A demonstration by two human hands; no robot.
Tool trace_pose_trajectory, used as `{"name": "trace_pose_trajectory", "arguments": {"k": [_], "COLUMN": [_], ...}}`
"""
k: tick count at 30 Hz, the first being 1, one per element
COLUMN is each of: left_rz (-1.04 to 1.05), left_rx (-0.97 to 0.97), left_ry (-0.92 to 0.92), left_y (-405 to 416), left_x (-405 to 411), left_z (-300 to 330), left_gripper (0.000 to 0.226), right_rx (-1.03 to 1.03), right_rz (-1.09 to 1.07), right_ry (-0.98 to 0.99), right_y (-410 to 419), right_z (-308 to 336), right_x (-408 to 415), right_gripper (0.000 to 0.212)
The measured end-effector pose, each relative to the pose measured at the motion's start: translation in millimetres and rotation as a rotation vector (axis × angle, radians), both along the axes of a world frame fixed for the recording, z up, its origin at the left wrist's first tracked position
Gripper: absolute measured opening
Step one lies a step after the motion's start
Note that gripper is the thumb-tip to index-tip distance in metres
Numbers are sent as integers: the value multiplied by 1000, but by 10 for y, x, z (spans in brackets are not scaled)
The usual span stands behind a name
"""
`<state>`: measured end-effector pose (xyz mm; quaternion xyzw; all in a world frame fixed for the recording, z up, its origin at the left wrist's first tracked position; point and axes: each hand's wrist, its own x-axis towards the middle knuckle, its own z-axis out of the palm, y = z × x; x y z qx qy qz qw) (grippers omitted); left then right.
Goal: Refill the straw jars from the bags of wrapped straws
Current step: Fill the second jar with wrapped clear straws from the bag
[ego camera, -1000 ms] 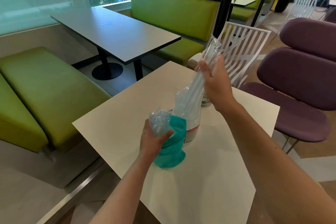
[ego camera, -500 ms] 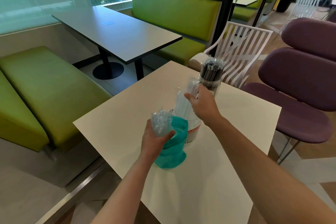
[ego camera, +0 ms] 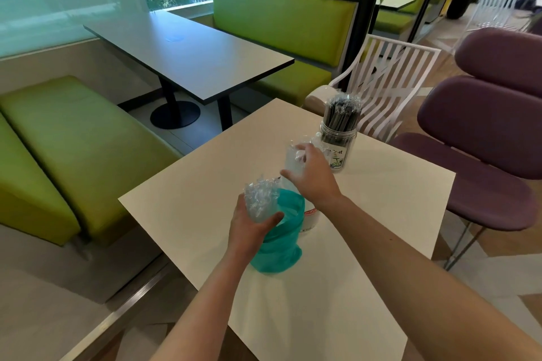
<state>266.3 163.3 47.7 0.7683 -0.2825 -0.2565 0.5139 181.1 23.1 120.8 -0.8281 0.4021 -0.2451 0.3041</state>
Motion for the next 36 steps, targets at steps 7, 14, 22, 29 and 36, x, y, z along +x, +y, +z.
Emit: {"name": "trace_pose_trajectory", "arguments": {"k": [7,14,22,29,36], "left_rz": [-3,-9,-16,27,-76], "left_rx": [-11,4,-18,-91,-115], "left_ry": [15,14,11,162,256], "left_y": [19,17,29,25,73], "left_x": [-13,-17,13,72,133], "left_z": [32,48,39,38,90], "left_gripper": [80,86,89,67,68], "right_rx": [-128,-203,-253,12,366], "right_rz": [34,60,62,5,114], "right_ry": [40,4,-9,-233,-32], "right_y": [-7,-33,51,464,577], "right_z": [-65,-67,-227,-373,-569], "right_x": [62,34,-128,-295,-337], "right_gripper": [31,29,36,21,57]}}
